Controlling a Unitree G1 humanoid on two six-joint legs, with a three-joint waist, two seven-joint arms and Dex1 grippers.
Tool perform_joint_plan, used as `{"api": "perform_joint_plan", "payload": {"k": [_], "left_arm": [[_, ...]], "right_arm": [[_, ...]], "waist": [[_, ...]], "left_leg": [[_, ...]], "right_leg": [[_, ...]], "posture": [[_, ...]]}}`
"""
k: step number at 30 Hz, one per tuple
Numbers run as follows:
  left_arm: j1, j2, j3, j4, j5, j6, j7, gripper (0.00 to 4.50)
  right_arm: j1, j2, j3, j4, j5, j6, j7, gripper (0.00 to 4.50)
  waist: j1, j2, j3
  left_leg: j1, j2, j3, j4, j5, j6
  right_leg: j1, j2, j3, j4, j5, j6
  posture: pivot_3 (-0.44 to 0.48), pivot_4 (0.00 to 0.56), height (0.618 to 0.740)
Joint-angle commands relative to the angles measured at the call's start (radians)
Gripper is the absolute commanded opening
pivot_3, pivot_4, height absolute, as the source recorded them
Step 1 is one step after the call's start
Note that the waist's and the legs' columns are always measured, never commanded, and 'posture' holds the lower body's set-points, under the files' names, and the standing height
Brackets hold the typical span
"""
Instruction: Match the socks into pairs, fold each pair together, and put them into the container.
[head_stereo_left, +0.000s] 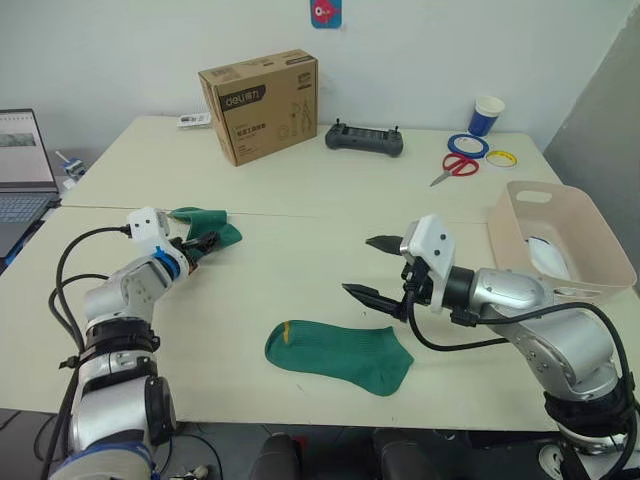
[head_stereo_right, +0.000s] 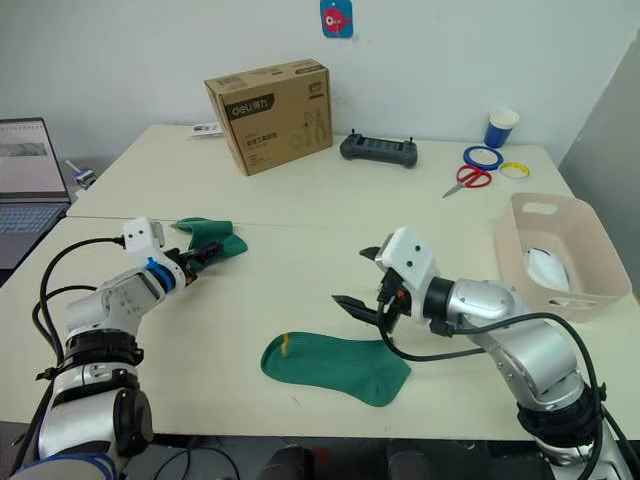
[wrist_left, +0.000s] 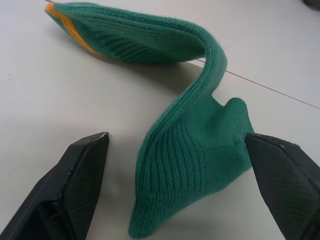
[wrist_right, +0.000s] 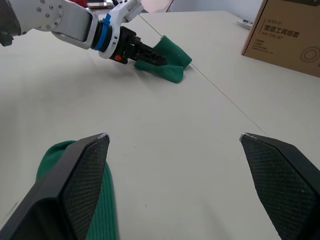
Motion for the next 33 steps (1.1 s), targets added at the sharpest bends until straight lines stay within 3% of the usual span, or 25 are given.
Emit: {"api": "perform_joint_plan", "payload": {"k": [1,9,12,15,21,24,31,33], "left_arm": [[-0.007,0.0,-0.016,0.019,0.012,0.058,0.012,3.37],[0.005,-0.025,0.066,-0.046,-0.054,0.179,0.066,0.84],[0.044,-0.067,0.119,-0.216,-0.15,0.357,0.101,0.03],[0.084,-0.149,0.192,-0.417,-0.259,0.531,0.178,0.03],[0.112,-0.411,0.302,-0.728,-0.419,0.831,0.346,0.03],[0.11,-0.558,0.3,-0.785,-0.435,0.855,0.407,0.03],[0.13,-0.732,0.24,-0.762,-0.412,0.734,0.457,0.03],[0.142,-0.738,0.212,-0.769,-0.441,0.757,0.441,0.46]], "right_arm": [[0.006,-0.01,-0.035,-0.052,-0.003,-0.021,-0.01,4.5],[0.009,-0.014,-0.042,-0.053,-0.009,-0.026,-0.023,4.5],[0.012,-0.02,-0.05,-0.057,-0.008,-0.026,-0.026,4.5],[0.016,-0.026,-0.061,-0.061,-0.008,-0.026,-0.03,4.5],[0.011,-0.041,-0.083,-0.057,-0.005,-0.02,-0.038,4.5],[0.013,-0.058,-0.097,-0.055,-0.005,-0.018,-0.037,4.5],[0.023,-0.087,-0.119,-0.072,-0.001,0.002,-0.046,4.5],[0.028,-0.092,-0.118,-0.081,-0.003,0.008,-0.049,4.5]], "waist": [[0.0,0.0,0.0],[0.001,0.0,0.0],[0.001,0.0,0.0],[0.004,0.0,0.0],[0.003,0.0,0.0],[0.003,0.0,0.0],[-0.002,0.0,0.0],[-0.002,0.0,0.0]], "left_leg": [[0.0,0.0,0.0,0.0,0.0,0.0],[0.0,-0.001,0.0,0.0,0.0,0.0],[-0.001,-0.001,-0.001,0.0,0.0,0.0],[-0.002,-0.002,-0.002,0.001,0.0,0.0],[-0.003,-0.003,-0.004,0.002,0.0,0.0],[-0.003,-0.004,-0.004,0.002,0.0,0.0],[-0.002,-0.004,-0.004,0.002,0.0,0.0],[-0.002,-0.004,-0.004,0.001,0.0,0.0]], "right_leg": [[0.0,0.0,0.0,0.0,0.0,0.0],[0.0,-0.001,0.0,0.0,0.0,0.0],[0.0,-0.001,-0.001,0.0,0.0,0.0],[0.001,-0.004,-0.003,-0.001,0.0,0.0],[0.001,-0.005,-0.004,-0.002,0.002,0.002],[0.002,-0.005,-0.003,-0.002,0.001,0.003],[0.002,-0.004,-0.003,-0.002,0.001,0.003],[0.002,-0.004,-0.002,-0.002,0.001,0.003]], "posture": [[0.0,0.15,0.723],[0.0,0.15,0.723],[0.0,0.15,0.723],[0.0,0.15,0.723],[0.0,0.15,0.723],[0.0,0.15,0.723],[0.0,0.15,0.723],[0.0,0.15,0.723]]}}
